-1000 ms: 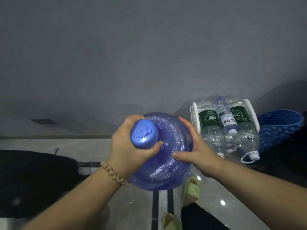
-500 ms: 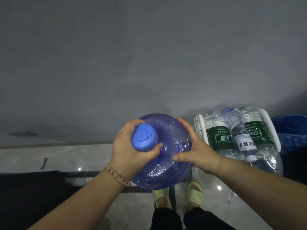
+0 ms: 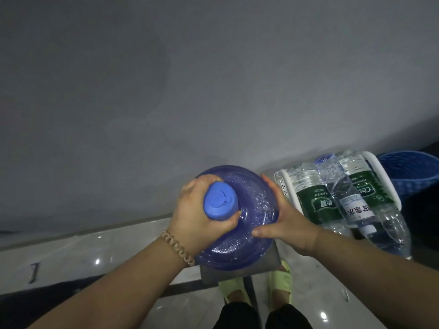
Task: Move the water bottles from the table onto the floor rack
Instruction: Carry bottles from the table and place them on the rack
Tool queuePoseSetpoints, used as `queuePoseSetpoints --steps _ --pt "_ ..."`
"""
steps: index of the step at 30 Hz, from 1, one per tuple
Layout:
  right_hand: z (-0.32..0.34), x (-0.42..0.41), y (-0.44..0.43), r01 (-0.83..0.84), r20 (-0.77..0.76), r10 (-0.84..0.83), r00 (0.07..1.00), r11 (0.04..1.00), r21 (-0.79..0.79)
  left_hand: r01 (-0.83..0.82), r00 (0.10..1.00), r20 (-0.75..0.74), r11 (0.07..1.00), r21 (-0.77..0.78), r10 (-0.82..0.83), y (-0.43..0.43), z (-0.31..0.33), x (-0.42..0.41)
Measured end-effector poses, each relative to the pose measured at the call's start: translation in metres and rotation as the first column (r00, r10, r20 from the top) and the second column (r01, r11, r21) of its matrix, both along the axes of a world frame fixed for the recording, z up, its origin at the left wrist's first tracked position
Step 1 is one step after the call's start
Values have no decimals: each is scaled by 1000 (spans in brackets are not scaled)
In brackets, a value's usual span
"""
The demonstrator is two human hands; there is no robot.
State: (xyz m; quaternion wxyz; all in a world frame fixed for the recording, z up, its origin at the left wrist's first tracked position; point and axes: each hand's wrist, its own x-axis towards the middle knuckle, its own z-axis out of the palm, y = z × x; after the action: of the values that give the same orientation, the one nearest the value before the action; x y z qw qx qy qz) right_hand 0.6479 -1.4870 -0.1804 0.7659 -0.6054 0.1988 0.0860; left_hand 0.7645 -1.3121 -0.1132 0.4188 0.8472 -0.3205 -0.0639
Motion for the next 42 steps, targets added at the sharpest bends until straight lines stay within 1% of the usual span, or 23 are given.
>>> queuePoseSetpoints --steps 6,12,15,19,22,26,31,38,40,42 --pt "-11 -1 -3 11 -31 -10 999 1000 26 1 1000 17 999 49 -2 -7 -6 2" --pt "-25 -8 -1 24 -64 -24 998 1000 -12 -30 999 30 998 59 28 -7 -22 -10" --pt "-34 -14 1 38 -82 -40 996 999 -24 -20 1000 13 997 73 19 -7 -31 -13" --pt "-44 -18 2 -10 -108 5 994 999 -44 -49 998 -39 997 62 52 -4 -43 -23" --pt "-52 -24 1 -28 -123 23 992 999 -41 -52 998 -24 998 47 53 -3 -55 -36" --pt "-58 -31 -4 -39 -120 36 992 999 -26 -41 999 -7 995 89 42 -5 -62 -42" --pt "-66 -36 -8 -57 -102 50 994 996 -65 -39 999 25 991 127 36 -9 -63 -46" --pt "-70 -37 -11 -73 -90 63 994 991 -113 -52 998 -9 983 178 54 -13 -63 -47" --pt "-67 -38 -12 -105 -99 89 991 981 -162 -64 998 1 979 194 65 -13 -61 -48" --pt "-61 -38 -14 -151 -109 127 986 955 -256 -82 996 41 970 228 75 -12 -59 -50"
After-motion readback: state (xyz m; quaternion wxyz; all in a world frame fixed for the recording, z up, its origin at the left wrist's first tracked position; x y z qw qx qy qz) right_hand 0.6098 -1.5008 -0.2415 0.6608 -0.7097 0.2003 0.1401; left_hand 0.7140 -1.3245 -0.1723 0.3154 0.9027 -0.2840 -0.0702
